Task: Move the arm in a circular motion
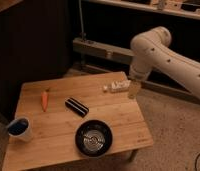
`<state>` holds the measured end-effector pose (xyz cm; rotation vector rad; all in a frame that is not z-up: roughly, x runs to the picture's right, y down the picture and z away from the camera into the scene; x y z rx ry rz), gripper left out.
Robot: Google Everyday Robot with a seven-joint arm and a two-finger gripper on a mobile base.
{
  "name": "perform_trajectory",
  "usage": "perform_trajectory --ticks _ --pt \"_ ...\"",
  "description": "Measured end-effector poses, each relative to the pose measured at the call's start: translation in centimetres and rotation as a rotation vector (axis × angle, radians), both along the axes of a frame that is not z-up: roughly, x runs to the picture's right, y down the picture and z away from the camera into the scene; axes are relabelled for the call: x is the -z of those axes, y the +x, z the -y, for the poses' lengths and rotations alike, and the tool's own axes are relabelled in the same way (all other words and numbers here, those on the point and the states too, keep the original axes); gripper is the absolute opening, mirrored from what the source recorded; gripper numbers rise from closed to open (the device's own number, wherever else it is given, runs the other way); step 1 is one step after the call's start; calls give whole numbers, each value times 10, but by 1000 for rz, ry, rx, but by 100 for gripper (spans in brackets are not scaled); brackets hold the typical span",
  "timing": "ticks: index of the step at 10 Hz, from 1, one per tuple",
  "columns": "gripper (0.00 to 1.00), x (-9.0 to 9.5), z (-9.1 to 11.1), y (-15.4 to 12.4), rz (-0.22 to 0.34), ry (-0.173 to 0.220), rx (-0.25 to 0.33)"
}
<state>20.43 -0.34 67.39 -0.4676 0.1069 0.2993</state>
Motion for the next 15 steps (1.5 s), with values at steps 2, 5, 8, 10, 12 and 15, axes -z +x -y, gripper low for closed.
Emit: perform_trajectory --ticks 2,5,8,10,12,15 --pt "80 15 -23 23 7 23 52" --pt "80 43 -41 6 76 85 165" --pt "80 86 -66 -74 226 152 296" --pt "80 115 -80 -136 333 198 389" --pt "80 140 -87 -193 434 236 471" --pt "80 171 -81 -280 590 289 574"
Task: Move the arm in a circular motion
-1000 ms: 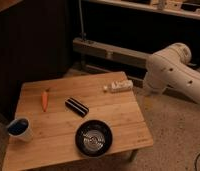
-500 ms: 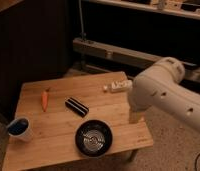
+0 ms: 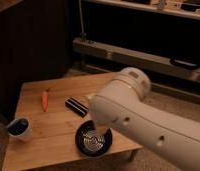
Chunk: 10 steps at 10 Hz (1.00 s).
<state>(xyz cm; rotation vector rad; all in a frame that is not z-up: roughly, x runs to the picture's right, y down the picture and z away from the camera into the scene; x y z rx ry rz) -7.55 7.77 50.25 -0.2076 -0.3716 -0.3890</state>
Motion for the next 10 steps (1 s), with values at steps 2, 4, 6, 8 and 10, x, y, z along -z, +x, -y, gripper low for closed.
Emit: perform_trajectory --ticks 2,4,6,8,10 --pt "80 11 23 -51 69 33 54" --pt "80 11 49 -84 86 45 57" --pt "80 -5 74 -99 64 44 27" --pt "80 -30 101 -93 21 36 -18" --pt "80 -62 127 -66 -51 18 -80"
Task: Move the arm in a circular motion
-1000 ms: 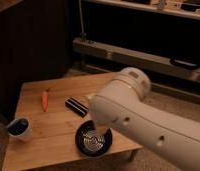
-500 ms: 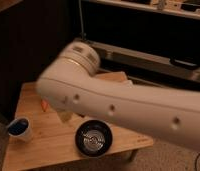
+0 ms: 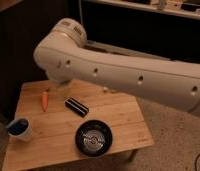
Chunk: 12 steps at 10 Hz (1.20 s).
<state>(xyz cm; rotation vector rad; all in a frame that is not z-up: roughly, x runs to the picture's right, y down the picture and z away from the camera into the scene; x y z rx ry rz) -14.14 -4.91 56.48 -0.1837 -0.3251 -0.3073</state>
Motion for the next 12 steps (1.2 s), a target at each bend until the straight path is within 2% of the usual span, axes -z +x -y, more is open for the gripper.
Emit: perform_trajectory --ticks 2,3,5,6,7,9,12 --pt "80 -29 15 39 -83 -26 -76" --pt "80 -46 21 74 -148 -45 -135" --pt "80 -63 19 128 -245 -75 -224" --pt "80 -75 12 170 -321 -102 -293" --pt "80 -82 6 199 -372 -122 -344" --pt "80 -91 -7 246 -457 -157 -427" --pt "80 -106 -42 326 -613 -235 -567"
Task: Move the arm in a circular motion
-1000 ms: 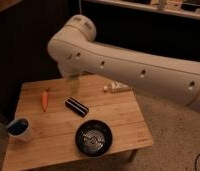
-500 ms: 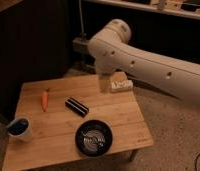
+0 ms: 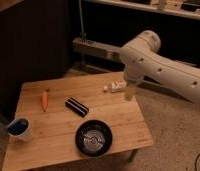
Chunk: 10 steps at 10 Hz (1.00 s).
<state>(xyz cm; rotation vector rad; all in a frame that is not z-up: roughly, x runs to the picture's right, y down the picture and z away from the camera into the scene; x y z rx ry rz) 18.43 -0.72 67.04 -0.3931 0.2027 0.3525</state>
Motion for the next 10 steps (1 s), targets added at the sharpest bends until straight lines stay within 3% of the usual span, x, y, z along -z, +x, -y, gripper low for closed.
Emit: perform_trajectory --ticks 2,4,5,8,9,10 --pt "80 -10 -38 50 -96 -68 -89" --pt "80 -12 -74 83 -117 -89 -116" --pt "80 -7 -83 87 -107 -88 -104" --pt "80 14 -103 67 -48 -63 -9" --pt "80 20 -107 53 -24 -52 23" --pt "80 29 -110 22 22 -35 76"
